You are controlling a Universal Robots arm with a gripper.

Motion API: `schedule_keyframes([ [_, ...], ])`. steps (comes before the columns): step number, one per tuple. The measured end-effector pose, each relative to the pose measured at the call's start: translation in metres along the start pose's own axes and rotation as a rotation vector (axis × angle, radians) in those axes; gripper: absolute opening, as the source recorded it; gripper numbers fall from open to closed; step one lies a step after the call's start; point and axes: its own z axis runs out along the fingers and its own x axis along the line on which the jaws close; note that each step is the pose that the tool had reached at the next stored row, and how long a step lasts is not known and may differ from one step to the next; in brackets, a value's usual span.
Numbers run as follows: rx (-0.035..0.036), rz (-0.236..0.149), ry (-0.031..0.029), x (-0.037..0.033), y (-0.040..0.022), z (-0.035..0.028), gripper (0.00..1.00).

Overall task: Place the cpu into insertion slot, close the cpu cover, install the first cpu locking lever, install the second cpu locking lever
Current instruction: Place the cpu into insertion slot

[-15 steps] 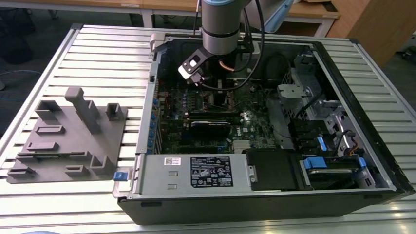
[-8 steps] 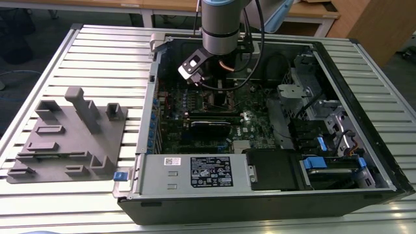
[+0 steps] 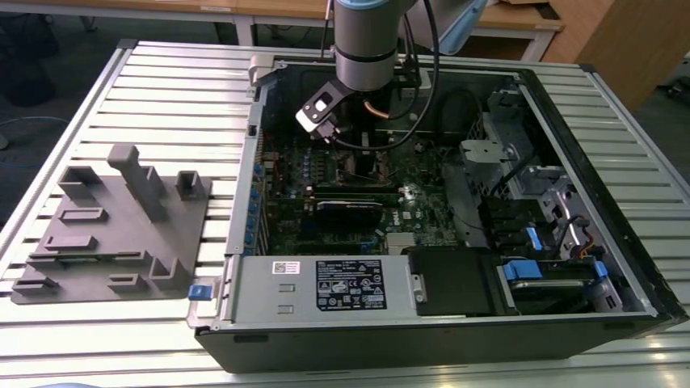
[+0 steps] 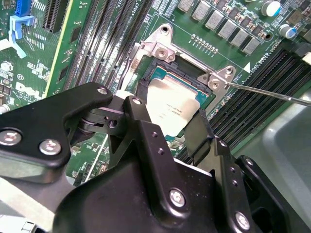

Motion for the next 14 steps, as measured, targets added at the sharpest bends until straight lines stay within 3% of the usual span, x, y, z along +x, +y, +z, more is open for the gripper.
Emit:
schedule_keyframes([
  [14, 0.0048, -0.001, 0.0, 0.0, 0.0, 0.0, 0.54],
])
